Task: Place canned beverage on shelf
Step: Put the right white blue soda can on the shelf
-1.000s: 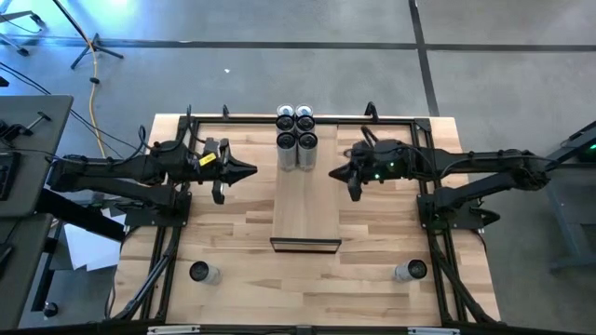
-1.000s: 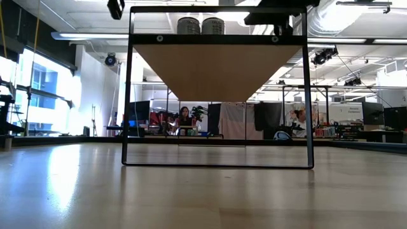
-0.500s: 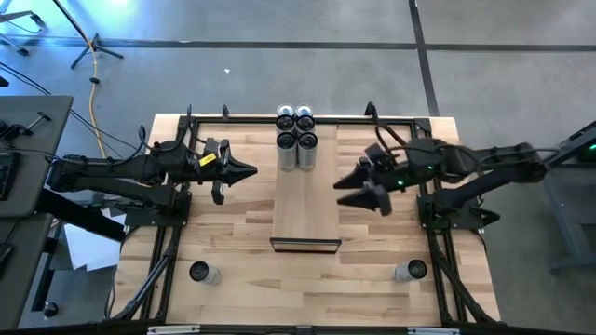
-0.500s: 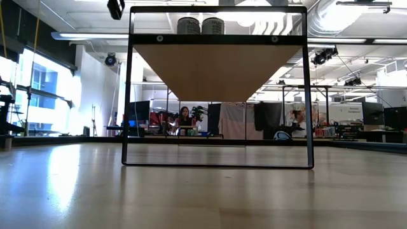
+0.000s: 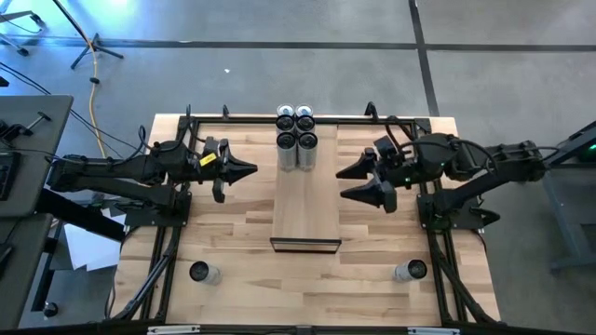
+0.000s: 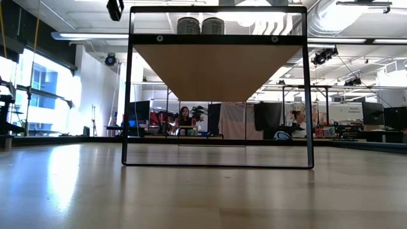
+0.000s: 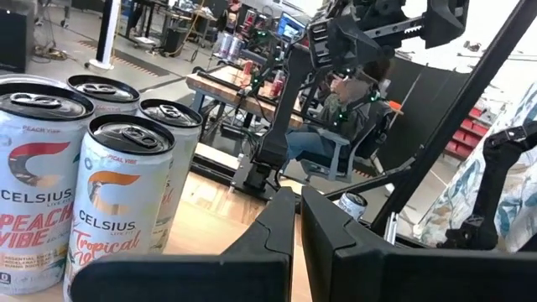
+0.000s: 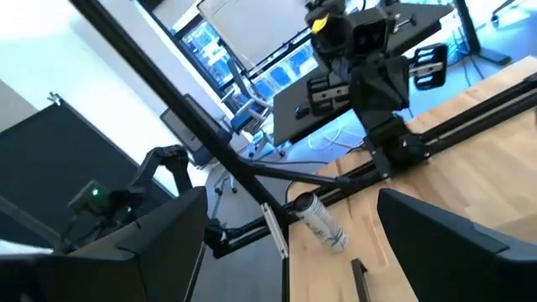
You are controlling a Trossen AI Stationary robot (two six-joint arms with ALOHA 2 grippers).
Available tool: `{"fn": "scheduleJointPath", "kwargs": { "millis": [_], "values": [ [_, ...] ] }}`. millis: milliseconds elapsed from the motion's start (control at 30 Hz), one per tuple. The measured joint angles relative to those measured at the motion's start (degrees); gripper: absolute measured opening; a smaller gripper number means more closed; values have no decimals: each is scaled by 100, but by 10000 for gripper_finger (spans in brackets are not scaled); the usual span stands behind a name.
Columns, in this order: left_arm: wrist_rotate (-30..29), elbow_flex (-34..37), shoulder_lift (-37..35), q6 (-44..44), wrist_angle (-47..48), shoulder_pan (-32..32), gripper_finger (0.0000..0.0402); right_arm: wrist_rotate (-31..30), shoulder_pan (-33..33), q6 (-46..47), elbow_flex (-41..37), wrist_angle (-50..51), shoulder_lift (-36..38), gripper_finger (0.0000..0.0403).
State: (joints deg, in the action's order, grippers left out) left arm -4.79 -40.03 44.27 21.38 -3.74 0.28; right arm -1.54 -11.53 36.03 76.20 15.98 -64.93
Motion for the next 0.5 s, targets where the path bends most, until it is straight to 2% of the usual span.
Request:
{"fn": "scheduleJointPath", "kwargs": {
  "millis": [100, 500],
  "values": [
    [-1, 0, 0, -105, 1, 1, 0, -75, 74, 9, 0, -58, 0, 335],
    [307, 0, 0, -397, 1, 1, 0, -1381, 104, 403, 2, -58, 0, 335]
  ]
}}
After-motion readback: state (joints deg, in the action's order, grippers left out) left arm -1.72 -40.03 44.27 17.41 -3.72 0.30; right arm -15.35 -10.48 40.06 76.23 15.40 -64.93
